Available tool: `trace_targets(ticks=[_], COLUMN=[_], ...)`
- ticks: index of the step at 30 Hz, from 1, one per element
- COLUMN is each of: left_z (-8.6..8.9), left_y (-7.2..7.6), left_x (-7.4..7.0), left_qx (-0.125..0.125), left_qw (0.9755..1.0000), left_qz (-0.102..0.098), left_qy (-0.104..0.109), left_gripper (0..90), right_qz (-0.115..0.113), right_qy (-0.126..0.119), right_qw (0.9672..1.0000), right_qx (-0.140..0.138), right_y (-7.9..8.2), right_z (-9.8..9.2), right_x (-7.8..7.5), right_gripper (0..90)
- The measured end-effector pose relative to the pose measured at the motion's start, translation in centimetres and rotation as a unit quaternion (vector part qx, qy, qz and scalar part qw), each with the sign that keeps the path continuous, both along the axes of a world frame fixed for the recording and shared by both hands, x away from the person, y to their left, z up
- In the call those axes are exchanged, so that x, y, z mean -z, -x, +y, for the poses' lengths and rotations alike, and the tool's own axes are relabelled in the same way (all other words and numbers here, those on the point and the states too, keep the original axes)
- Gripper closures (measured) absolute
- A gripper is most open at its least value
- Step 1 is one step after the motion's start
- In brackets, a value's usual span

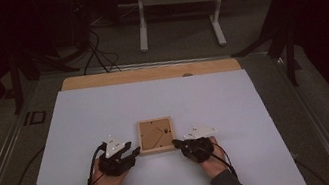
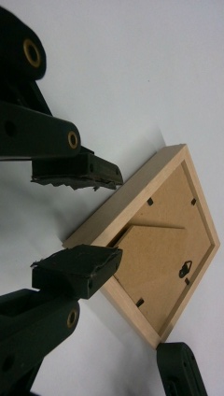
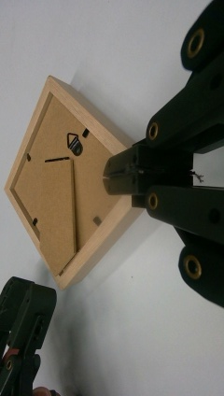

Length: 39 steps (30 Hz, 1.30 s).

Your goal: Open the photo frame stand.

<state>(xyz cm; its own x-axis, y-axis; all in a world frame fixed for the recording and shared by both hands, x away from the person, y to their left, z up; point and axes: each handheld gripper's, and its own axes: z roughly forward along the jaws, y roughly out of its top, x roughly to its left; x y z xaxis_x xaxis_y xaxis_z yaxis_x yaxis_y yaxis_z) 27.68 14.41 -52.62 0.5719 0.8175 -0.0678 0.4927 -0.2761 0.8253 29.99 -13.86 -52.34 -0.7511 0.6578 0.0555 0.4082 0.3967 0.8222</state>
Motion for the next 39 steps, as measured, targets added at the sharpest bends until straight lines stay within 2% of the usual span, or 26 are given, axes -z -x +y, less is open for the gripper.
trace_targets(ticks=[6,8,12,14,21,27,33,37,39], left_z=[-0.1,-0.3,-0.8,-1.0,-1.3,-2.1,-3.2,-3.7,-3.9], left_y=[-0.1,-0.1,0.1,0.0,-0.4,-1.1,-1.9,-2.2,-2.4], left_x=[-0.1,-0.1,-0.3,-0.4,-0.8,-1.3,-1.7,-1.9,-1.9], left_qx=[0.007,0.015,0.029,0.038,0.041,0.046,0.045,0.049,0.049], left_qw=[0.9999,0.9997,0.9994,0.9991,0.9989,0.9984,0.9986,0.9981,0.9979], left_qz=[0.011,0.018,0.018,0.019,0.018,0.028,0.025,0.024,0.028], left_qy=[0.006,0.006,0.011,0.007,0.01,0.014,-0.007,-0.029,-0.033], left_gripper=[57.5,57.4,57.3,56.8,56.4,55.5,53.5,52.2,51.5], right_qz=[-0.001,-0.003,-0.004,-0.004,-0.006,-0.007,-0.007,-0.007,-0.007], right_qy=[0.0,0.001,0.002,0.001,0.002,0.006,0.003,0.002,0.0], right_qw=[1.0,1.0,1.0,1.0,1.0,0.9999,0.9999,0.9999,0.9999], right_qx=[-0.002,-0.004,-0.003,-0.002,0.003,0.006,0.01,0.009,0.01], right_y=[0.0,0.1,0.2,0.2,0.2,0.1,0.2,0.2,0.2], right_z=[0.0,0.2,0.2,0.2,0.2,0.1,0.1,0.2,0.1], right_x=[0.0,0.0,0.0,0.0,0.1,0.0,0.1,0.1,0.1], right_gripper=[89.7,89.7,89.7,89.7,89.7,89.7,89.7,89.7,89.7])
